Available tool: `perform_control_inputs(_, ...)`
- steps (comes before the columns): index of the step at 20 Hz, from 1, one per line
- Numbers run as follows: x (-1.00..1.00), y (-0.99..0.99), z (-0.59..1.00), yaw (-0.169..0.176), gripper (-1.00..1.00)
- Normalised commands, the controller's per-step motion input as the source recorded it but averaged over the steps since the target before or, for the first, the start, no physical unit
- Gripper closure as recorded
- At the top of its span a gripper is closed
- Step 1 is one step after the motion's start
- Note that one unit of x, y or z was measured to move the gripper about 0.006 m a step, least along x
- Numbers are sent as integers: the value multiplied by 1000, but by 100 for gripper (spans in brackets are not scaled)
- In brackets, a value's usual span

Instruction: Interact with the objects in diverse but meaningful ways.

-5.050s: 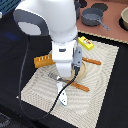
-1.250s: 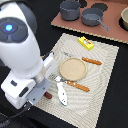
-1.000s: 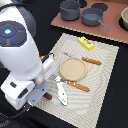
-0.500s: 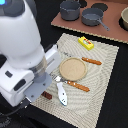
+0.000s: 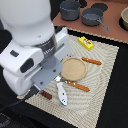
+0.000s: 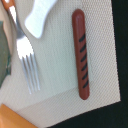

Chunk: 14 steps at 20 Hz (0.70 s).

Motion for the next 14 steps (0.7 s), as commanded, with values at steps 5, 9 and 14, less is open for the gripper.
perform_control_inputs(5,800,0,3,-128,-100)
perform_control_inputs(9,788,-29,-52,-132,-100)
perform_control_inputs(14,368,-147,-46,-99,-100)
